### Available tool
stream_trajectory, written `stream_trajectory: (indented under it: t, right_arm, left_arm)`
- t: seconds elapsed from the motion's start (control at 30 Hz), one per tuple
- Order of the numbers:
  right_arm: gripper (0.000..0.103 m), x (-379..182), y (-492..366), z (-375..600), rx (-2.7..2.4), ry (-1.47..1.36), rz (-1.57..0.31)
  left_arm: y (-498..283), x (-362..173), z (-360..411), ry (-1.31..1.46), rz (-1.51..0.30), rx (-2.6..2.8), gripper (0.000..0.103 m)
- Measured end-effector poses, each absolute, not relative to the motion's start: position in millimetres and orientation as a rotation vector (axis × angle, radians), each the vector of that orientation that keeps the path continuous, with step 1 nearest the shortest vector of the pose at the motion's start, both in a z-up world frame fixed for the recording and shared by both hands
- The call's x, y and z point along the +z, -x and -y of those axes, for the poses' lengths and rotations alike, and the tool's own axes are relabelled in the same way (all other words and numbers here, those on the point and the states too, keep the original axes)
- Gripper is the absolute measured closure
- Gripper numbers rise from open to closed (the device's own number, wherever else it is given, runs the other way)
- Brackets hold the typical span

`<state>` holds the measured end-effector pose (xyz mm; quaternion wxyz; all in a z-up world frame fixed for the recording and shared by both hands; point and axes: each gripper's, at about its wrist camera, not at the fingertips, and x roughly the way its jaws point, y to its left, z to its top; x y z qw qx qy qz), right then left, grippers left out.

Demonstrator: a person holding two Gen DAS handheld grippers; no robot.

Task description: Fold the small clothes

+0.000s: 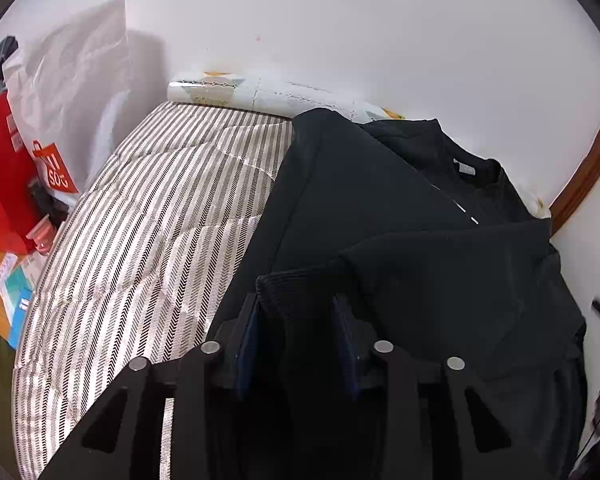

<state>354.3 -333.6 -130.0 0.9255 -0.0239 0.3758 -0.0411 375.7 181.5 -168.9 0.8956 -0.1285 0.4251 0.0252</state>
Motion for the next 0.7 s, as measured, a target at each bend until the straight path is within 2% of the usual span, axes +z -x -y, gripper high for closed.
stream_trajectory:
  t: [0.2,0.27,0.43,0.57,0.6,0.63,0.67,0.7]
  right_arm:
    - [0.050,-132,-426,317,-0.042,0.047,-0.803]
    - [0.050,-137,-449,314,-0.025,0.047,-0.816]
    - [0.050,-148,-502,311,-0.010,0.132,-0.842]
    - [0.050,-162,-540,323,0.014,0.087,-0.892]
    - [0.053,-168,-551,327,0.036,0.052,-0.926]
    - [0.062,-174,-559,330,0.064,0.021,-0.960]
    - [0.083,-179,-566,331,0.091,0.000,-0.984]
    - [0.095,-181,-573,329,0.094,0.016,-0.980]
  left_arm:
    - [-374,-174,-175,0.209,-0.858,0.069,0.060]
    - [-375,-174,-173,0.176,-0.850,0.077,0.053]
    - [-378,-179,-184,0.237,-0.860,0.056,0.049]
    - [-382,-181,-180,0.220,-0.864,0.064,0.048]
    - [-382,-181,-179,0.213,-0.864,0.067,0.048]
    - [-382,-181,-178,0.208,-0.864,0.069,0.048]
    - [-382,-181,-178,0.210,-0.865,0.069,0.048]
    - [-382,-181,-179,0.216,-0.866,0.067,0.048]
